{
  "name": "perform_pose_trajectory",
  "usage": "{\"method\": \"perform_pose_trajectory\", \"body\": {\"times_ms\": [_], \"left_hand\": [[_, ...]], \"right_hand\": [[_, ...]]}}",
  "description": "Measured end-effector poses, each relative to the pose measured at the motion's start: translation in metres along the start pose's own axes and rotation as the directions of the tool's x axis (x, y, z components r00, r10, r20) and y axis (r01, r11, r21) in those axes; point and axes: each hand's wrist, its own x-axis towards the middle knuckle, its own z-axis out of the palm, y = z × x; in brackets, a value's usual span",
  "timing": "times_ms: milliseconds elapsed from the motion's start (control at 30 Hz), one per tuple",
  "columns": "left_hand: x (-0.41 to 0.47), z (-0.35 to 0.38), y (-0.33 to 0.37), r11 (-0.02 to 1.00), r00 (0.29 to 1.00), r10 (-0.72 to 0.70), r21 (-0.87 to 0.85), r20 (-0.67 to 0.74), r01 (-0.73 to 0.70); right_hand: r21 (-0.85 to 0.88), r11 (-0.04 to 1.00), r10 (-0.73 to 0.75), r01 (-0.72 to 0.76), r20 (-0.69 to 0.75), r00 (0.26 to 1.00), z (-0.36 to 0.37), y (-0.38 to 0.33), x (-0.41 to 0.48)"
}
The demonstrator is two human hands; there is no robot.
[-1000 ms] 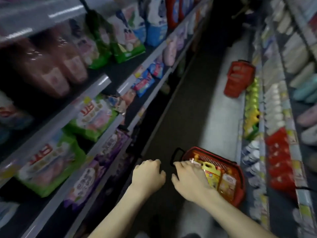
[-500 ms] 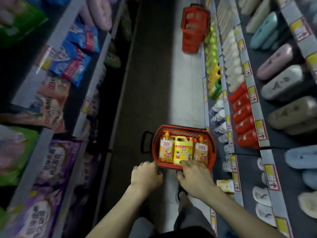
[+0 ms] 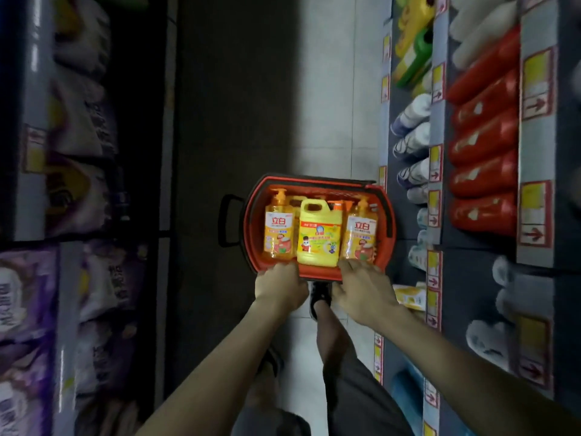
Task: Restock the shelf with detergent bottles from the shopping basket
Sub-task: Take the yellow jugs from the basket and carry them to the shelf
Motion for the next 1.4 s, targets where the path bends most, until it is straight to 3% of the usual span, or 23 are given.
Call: {"method": "perform_pose_trajectory", "body": {"times_ms": [200,333,467,600,700,800,1033,1100,1233,1400], "left_hand": [[0.108,0.059,0.025,0.991,0.990,0.044,0.118,0.132,-0.060],[0.169,0.097,0.045,0.998,0.988,0.028,-0.062,0.152,-0.019],[0.208,0.125,0.067,0.930,0.988,-0.028,-0.358,0.154,0.082],[0.229,0.146,0.078,0.790,0.971,-0.119,-0.573,0.207,0.219],[0.237,0.152,0.079,0.696,0.944,-0.170,-0.644,0.281,0.317],[0.239,0.153,0.076,0.693,0.938,-0.155,-0.642,0.311,0.328],[0.238,0.140,0.064,0.698,0.951,-0.134,-0.655,0.277,0.289],[0.240,0.135,0.060,0.724,0.955,-0.113,-0.635,0.275,0.269],[0.243,0.126,0.055,0.738,0.951,-0.066,-0.627,0.301,0.250],[0.229,0.119,0.057,0.668,0.948,-0.017,-0.702,0.318,0.247]], "right_hand": [[0.124,0.978,0.161,-0.167,0.053,0.985,0.054,0.069,0.077],[0.276,0.906,0.311,-0.322,0.083,0.947,0.082,0.103,0.115],[0.501,0.735,0.465,-0.457,0.118,0.877,0.109,0.121,0.148],[0.731,0.435,0.539,-0.525,0.255,0.803,0.123,0.131,0.174],[0.802,0.258,0.536,-0.538,0.344,0.771,0.130,0.138,0.191],[0.831,0.152,0.523,-0.535,0.391,0.757,0.140,0.140,0.202],[0.854,0.090,0.469,-0.512,0.417,0.778,0.144,0.139,0.199],[0.863,0.034,0.429,-0.503,0.442,0.788,0.144,0.137,0.195],[0.850,-0.175,0.356,-0.496,0.525,0.773,0.145,0.136,0.195],[0.842,-0.220,0.311,-0.493,0.539,0.782,0.131,0.140,0.181]]}}
